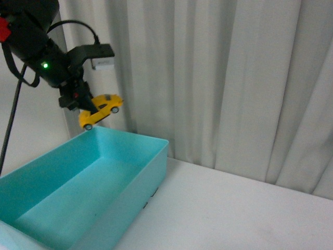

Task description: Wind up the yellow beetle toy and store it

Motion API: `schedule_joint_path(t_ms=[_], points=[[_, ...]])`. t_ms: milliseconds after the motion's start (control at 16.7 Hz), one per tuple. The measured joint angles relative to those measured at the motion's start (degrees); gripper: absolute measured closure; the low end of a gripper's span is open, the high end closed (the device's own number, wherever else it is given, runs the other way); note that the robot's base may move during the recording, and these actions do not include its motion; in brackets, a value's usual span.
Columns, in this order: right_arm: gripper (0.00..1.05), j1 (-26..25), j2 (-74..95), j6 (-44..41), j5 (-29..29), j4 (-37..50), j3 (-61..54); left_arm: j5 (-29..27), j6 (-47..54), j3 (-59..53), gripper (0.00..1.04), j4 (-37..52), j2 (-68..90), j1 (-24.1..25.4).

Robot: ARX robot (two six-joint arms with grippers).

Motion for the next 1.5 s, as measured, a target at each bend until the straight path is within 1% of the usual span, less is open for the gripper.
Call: schedule_joint_path(t_ms=[60, 120, 180, 359, 598, 898, 1017, 1257, 1317, 1496], points=[[0.07, 0.00, 0.00, 0.02, 0.00, 0.00, 0.00, -3.30, -1.44, 0.00, 0.73, -0.07, 1.33, 1.31], [0.07, 0.00, 0.00, 0.00, -0.02, -0.02, 0.00, -5.64, -2.54, -0.37, 0.73, -1.46, 2.19, 1.81], [0.07, 0.00, 0.00, 0.02, -0.02, -0.02, 0.00, -7.56, -3.54, -1.42, 0.73, -0.83, 2.75, 1.79], [0.07, 0.00, 0.00, 0.02, 0.00, -0.02, 0.00, -10.97, -7.10, -3.80, 0.73, 1.88, 4.94, 1.29], [0.07, 0.00, 0.00, 0.02, -0.02, -0.02, 0.00, -11.98, -11.96, -8.04, 0.73, 5.55, 8.96, -0.59], [0.07, 0.00, 0.00, 0.02, 0.00, -0.02, 0.00, -13.11, -15.23, -8.48, 0.73, 7.65, 12.26, -0.39], [0.07, 0.00, 0.00, 0.02, -0.02, -0.02, 0.00, -15.30, -15.82, -9.70, 0.73, 8.28, 13.59, 0.17], [0.07, 0.00, 0.00, 0.02, 0.00, -0.02, 0.00, -15.12, -16.44, -10.10, 0.73, 8.26, 14.53, -0.22], [0.07, 0.00, 0.00, 0.02, -0.02, -0.02, 0.00, -14.80, -16.66, -10.10, 0.66, 7.80, 14.53, -0.85], [0.07, 0.00, 0.00, 0.02, -0.02, -0.02, 0.00, -12.61, -17.40, -9.84, 0.38, 5.64, 14.36, -1.49]])
